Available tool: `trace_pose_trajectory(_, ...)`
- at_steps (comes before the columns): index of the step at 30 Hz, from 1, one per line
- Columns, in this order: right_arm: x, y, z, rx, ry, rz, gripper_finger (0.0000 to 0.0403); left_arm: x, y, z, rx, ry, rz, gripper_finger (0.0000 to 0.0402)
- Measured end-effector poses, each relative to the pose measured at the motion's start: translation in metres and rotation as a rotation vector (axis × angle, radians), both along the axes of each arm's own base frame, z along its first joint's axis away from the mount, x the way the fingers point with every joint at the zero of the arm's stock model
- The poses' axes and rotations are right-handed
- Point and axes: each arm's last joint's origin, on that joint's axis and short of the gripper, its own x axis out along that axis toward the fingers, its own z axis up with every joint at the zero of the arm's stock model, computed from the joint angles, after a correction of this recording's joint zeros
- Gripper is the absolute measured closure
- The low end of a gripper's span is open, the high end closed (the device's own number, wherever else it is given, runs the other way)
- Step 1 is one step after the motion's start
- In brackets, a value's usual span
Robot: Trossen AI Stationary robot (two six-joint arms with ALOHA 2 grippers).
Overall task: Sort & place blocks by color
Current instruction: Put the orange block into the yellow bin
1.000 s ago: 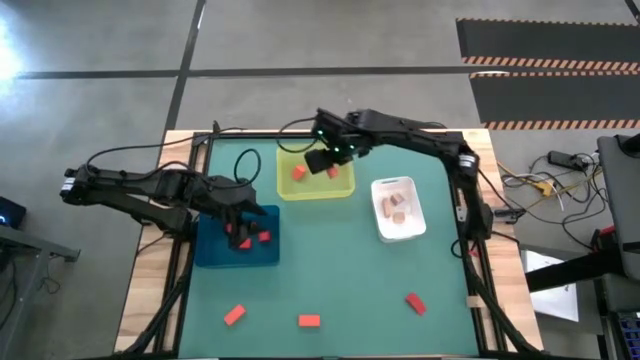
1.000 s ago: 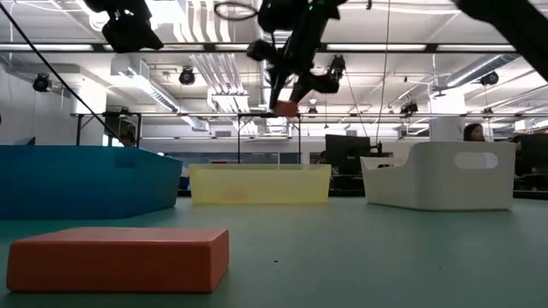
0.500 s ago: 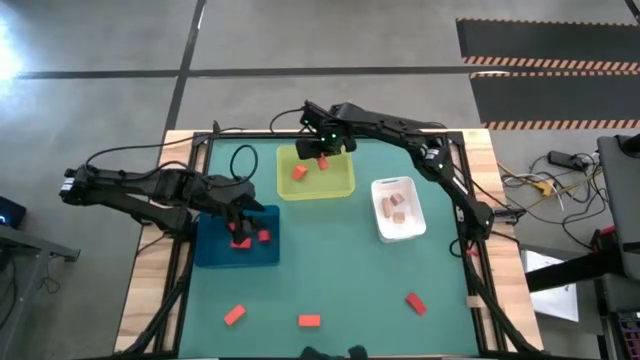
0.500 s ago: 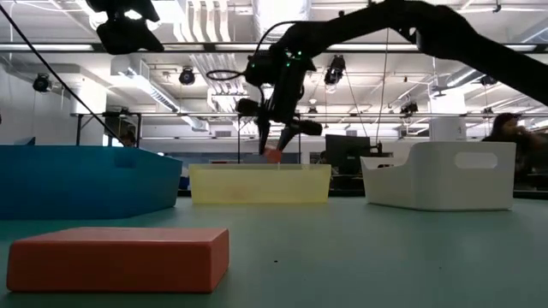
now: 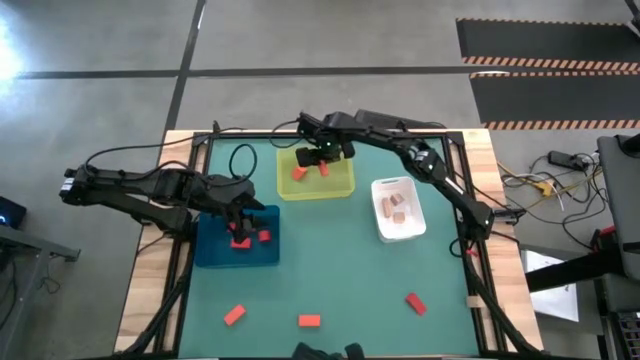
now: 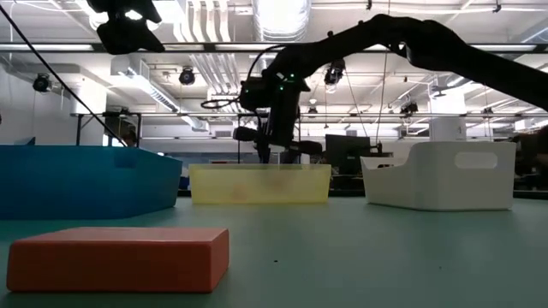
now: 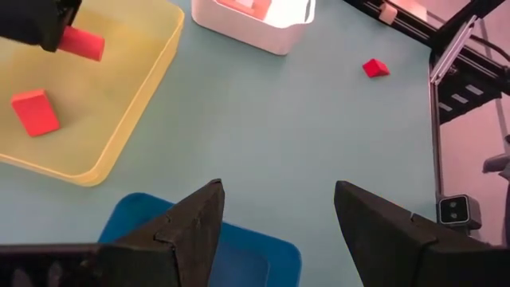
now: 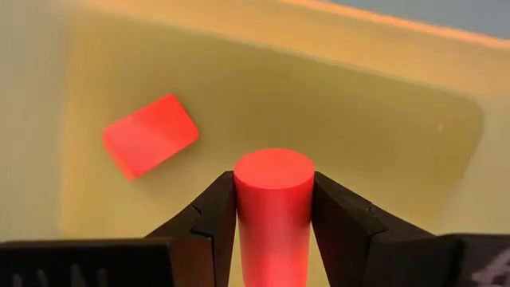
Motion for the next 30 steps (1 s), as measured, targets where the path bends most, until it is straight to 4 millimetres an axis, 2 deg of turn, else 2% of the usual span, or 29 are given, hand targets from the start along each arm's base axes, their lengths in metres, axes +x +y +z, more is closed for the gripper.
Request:
trace_pose_trajectory(6, 0.001, 0.0, -0.009, 0.005, 0.019, 0.01, 0.0267, 0.0, 0.0, 0.0, -0.003, 0.001, 0.002, 0.0178)
trace_pose_trajectory(15, 0.001, -0.001, -0.009, -0.017, 0.03, 0.005, 0.0217, 0.0, 0.0, 0.0, -0.018, 0.003, 0.014, 0.0178)
trace_pose_trajectory(20, 0.001, -0.001, -0.008, -0.016, 0.031, 0.005, 0.0203, 0.0, 0.0, 0.0, -0.018, 0.002, 0.014, 0.0178)
trace_pose_trajectory(25, 0.0, 0.002, 0.009, -0.031, -0.002, 0.006, 0.0202, 0.001, 0.0, -0.001, -0.017, 0.007, 0.013, 0.0178)
trace_pose_trajectory(30, -0.002, 0.016, 0.04, -0.051, -0.062, 0.028, 0.0202, 0.001, 0.0, -0.002, -0.016, 0.016, 0.013, 0.0178)
